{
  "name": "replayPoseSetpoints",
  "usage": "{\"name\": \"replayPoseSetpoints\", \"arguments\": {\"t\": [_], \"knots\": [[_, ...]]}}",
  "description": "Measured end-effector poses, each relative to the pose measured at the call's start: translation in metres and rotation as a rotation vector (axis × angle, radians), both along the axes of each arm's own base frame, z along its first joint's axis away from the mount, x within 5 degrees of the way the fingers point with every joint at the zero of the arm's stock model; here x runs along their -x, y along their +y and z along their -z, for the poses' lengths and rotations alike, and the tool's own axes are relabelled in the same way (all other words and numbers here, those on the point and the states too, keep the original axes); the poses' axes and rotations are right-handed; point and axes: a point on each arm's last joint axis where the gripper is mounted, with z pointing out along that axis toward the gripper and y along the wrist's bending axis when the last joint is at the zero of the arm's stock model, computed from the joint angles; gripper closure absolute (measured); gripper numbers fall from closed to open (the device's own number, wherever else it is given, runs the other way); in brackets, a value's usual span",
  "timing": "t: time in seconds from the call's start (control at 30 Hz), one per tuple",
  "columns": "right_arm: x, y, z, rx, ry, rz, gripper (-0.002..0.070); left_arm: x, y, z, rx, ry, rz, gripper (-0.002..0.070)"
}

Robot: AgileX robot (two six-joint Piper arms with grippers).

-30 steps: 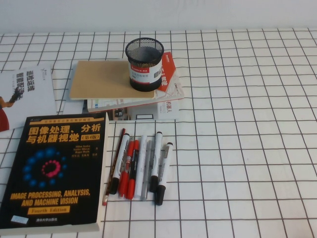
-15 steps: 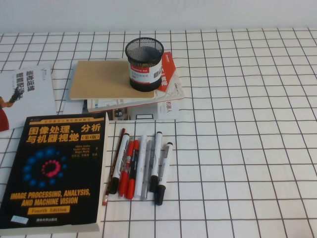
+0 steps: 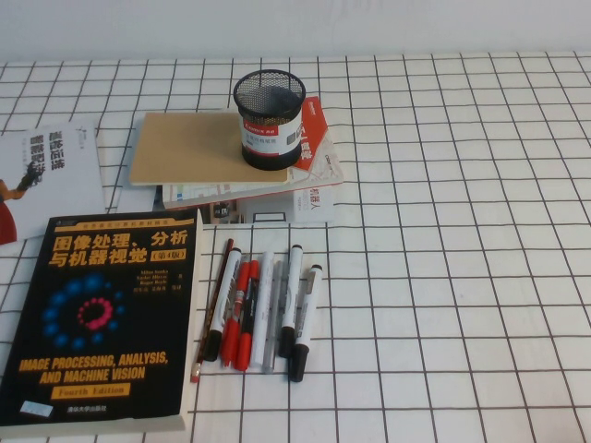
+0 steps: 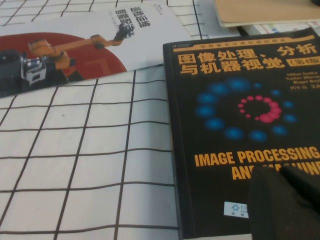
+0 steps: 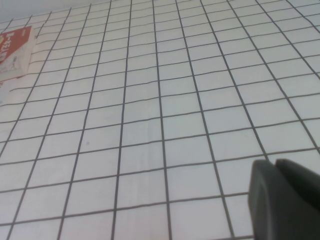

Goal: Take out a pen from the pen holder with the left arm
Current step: 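Take a marker out of the pen holder and lay it on the table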

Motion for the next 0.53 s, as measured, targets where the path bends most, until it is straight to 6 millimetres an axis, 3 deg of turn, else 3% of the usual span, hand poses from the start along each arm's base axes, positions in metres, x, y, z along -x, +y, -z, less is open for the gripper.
{"name": "replayPoseSetpoints", "arguments": {"t": [0.53], "knots": [[0.0000, 0.0000, 0.0000, 0.000, 0.000, 0.000, 0.0692, 0.0000, -0.0002, 0.0000, 0.006, 0.000, 0.000, 0.0678]]}}
